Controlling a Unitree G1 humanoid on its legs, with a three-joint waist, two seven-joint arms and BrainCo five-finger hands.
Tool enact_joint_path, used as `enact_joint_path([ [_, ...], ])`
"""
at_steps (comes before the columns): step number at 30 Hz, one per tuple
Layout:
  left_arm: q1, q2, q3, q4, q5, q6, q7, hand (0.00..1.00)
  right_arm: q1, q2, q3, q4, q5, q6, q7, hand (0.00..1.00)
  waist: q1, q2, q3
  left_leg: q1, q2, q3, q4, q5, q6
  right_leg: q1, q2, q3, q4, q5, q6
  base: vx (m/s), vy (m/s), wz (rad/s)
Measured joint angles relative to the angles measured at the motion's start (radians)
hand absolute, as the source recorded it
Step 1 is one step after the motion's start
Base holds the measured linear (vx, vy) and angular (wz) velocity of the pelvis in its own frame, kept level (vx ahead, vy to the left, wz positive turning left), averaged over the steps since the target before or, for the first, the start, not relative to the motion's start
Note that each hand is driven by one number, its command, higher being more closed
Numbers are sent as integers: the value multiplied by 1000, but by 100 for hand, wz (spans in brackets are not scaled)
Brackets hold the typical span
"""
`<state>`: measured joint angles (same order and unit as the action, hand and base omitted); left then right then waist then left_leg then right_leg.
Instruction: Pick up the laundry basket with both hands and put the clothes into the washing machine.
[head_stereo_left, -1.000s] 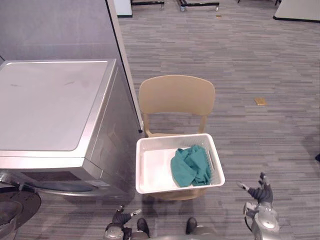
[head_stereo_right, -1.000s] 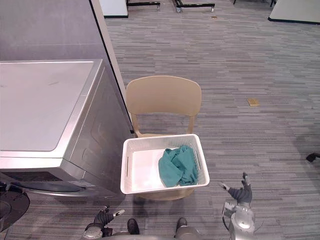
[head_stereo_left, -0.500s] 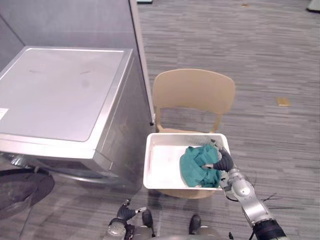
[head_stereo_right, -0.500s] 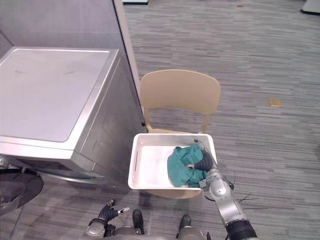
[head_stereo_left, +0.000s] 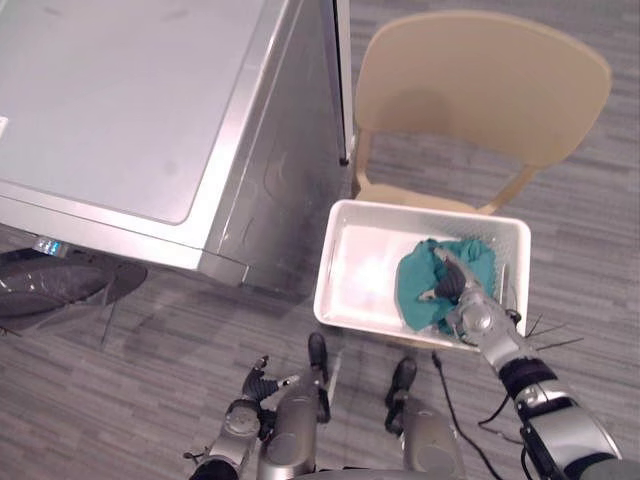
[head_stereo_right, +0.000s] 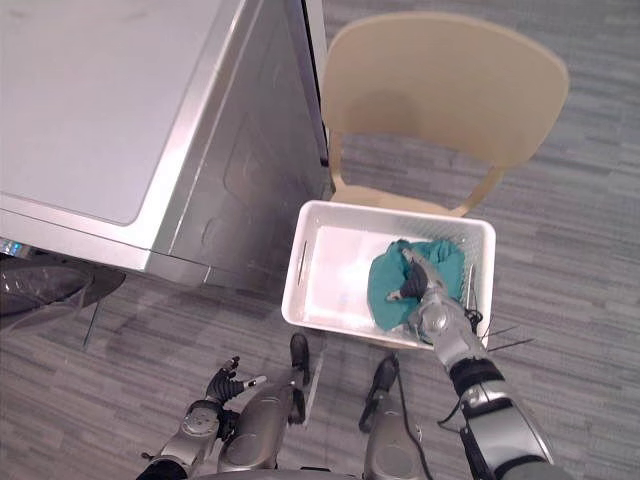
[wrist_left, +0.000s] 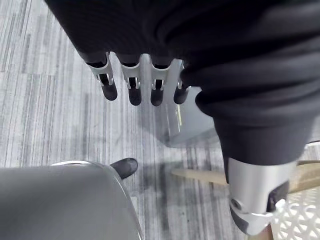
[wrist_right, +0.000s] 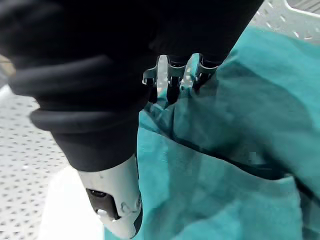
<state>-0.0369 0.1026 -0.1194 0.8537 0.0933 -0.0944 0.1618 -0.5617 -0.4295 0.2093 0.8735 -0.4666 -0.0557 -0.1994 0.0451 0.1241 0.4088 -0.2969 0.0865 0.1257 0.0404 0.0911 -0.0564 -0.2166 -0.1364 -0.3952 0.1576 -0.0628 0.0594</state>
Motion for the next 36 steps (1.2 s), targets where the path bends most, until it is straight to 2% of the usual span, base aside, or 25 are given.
enact_joint_path([
  [1,-11,-1,-7,0,-11,0,11,0,-38,-12,-1,38,-17,13,-15,0,0,7,8,-23,-3,-2,0,11,3,-27,-5,-1,12,0,0,-64,25,4],
  [2,-15,0,-6,0,-23,-2,19,0,-75,-13,-5,65,-25,27,-23,100,-1,7,17,-43,-5,-4,-1,20,2,-47,-7,0,17,0,-1,-58,22,4],
  [4,-34,0,-6,-1,-39,-2,25,0,-118,-17,-5,96,-49,42,-39,100,0,10,45,-50,-5,-11,-1,25,-1,-54,-7,0,18,2,-4,-53,12,5],
  [8,-50,-4,-9,-7,-63,-3,36,0,-169,-31,-5,102,-56,56,-57,100,0,11,57,-85,-9,-21,-11,49,-3,-89,-8,-1,21,4,-6,-52,7,7],
  [10,-52,-5,-9,-13,-63,-3,36,0,-173,-33,-5,102,-53,61,-55,100,0,7,60,-82,-14,-31,-24,66,-25,-89,-12,-3,21,4,-6,-53,-6,11],
  [14,-52,-19,-10,-22,-63,-1,36,0,-151,-24,-5,77,-11,61,-35,100,3,7,60,-76,-16,-45,-43,81,-27,-86,-12,-11,25,4,-6,-26,-6,8],
  [18,-51,-21,-9,-27,-63,1,35,0,-66,-5,-48,-96,70,59,-36,100,-2,6,60,-33,-17,-45,-79,81,-26,-67,-14,-7,33,4,-6,-10,4,-3],
  [21,-48,-19,-7,-29,-63,2,35,0,1,17,-108,-206,126,55,-44,100,-3,-8,49,-9,-19,-45,-85,81,-26,-46,-17,-5,32,3,-5,0,0,0],
  [24,-22,-18,-5,-28,-61,11,34,0,105,68,-173,-348,196,41,-61,100,-12,-37,-13,1,-20,-48,-108,89,-17,-43,-16,-10,28,2,-3,36,-9,4],
  [26,6,-18,2,-25,-58,22,33,0,195,113,-215,-458,243,26,-65,100,-32,-61,-49,42,-22,-57,-115,88,-17,8,-20,-21,10,-1,3,91,-19,13],
  [27,15,-18,5,-24,-55,24,33,0,221,126,-224,-489,247,23,-68,100,-33,-66,-64,51,-24,-59,-120,88,-17,16,-20,-22,7,-1,4,76,-8,6],
  [32,70,-20,35,-14,-22,42,30,0,398,233,-297,-738,339,-28,-86,100,-46,-84,-184,104,-32,-75,-134,84,-22,95,-22,-45,-40,-3,18,70,4,13],
  [36,96,-18,53,8,-4,49,17,0,450,278,-296,-845,384,-58,-82,100,-49,-88,-212,148,-32,-86,-136,74,-33,152,-20,-53,-61,-1,21,27,0,6],
])
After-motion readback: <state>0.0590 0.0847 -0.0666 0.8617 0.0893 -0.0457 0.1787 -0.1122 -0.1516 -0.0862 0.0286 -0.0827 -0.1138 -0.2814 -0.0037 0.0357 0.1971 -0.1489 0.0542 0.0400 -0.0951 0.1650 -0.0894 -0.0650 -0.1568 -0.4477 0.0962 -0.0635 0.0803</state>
